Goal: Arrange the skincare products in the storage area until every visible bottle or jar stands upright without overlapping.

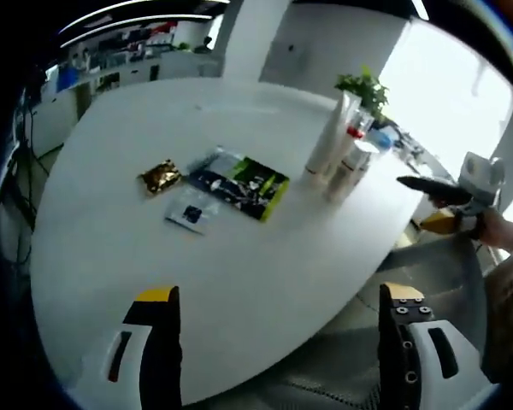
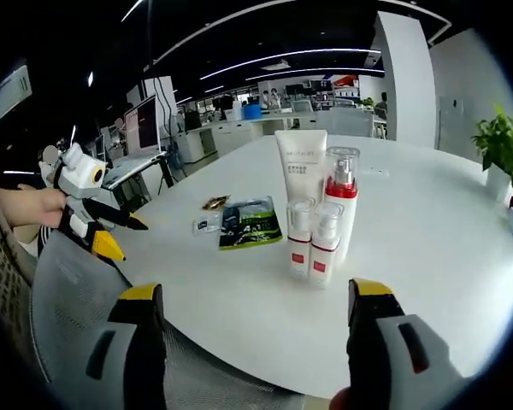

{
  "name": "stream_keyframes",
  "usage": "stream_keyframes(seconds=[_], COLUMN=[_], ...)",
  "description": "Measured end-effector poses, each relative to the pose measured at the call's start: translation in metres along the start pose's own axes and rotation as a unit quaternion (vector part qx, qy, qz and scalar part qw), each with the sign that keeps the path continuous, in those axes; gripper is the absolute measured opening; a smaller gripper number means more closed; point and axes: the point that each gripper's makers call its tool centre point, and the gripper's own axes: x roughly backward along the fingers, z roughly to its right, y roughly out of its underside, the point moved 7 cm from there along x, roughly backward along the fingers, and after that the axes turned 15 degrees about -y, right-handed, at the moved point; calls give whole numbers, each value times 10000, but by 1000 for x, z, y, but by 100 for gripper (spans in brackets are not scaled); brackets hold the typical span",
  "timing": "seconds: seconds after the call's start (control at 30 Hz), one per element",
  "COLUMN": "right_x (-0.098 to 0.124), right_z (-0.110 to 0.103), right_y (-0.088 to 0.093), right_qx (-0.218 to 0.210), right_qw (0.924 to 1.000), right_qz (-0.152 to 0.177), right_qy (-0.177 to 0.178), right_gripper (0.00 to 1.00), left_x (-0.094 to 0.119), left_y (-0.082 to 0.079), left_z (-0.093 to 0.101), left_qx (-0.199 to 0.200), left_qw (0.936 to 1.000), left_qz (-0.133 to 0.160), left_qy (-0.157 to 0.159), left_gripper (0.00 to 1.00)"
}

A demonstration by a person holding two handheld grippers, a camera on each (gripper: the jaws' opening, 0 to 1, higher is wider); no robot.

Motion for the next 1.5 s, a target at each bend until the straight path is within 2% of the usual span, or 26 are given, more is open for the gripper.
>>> stream_keyframes(seconds=[0.1, 0.33, 0.6, 0.73, 0.93, 1.07, 1.2, 1.33, 1.4, 1.5], right_x=[0, 1, 1, 2, 2, 2, 2, 3, 3, 3], right_z=[0, 1, 1, 1, 3, 4, 5, 6, 6, 7], right_y=[0, 0, 0, 0, 1, 1, 1, 2, 2, 2], right_qx=[0, -25, -50, -66, -115, -194, -226, -281, -298, -339], right_qw=[10000, 10000, 10000, 10000, 9999, 9997, 9996, 9995, 9994, 9992], right_qz=[-3, 30, 56, 62, 73, 92, 92, 110, 114, 116], right_qy=[19, 26, 30, 26, 54, 95, 106, 130, 143, 162], right_gripper=[89, 89, 89, 89, 89, 89, 89, 89, 89, 89], left_x=[-5, -21, -54, -74, -95, -108, -117, -127, -130, -135], left_y=[-7, -27, -51, -62, -70, -73, -78, -83, -88, -94], left_z=[3, 14, 32, 35, 42, 45, 47, 44, 44, 45], left_qx=[266, 373, 314, 503, 608, 611, 819, 1047, 1199, 1208], left_qw=[9996, 9991, 9990, 9972, 9957, 9959, 9938, 9897, 9869, 9860], left_qz=[-11, 35, -80, -97, -172, -220, -230, -224, -129, -61], left_qy=[-81, -215, -317, -546, -674, -630, -722, -953, -1071, -1150], left_gripper=[94, 96, 97, 97, 97, 97, 97, 97, 96, 96])
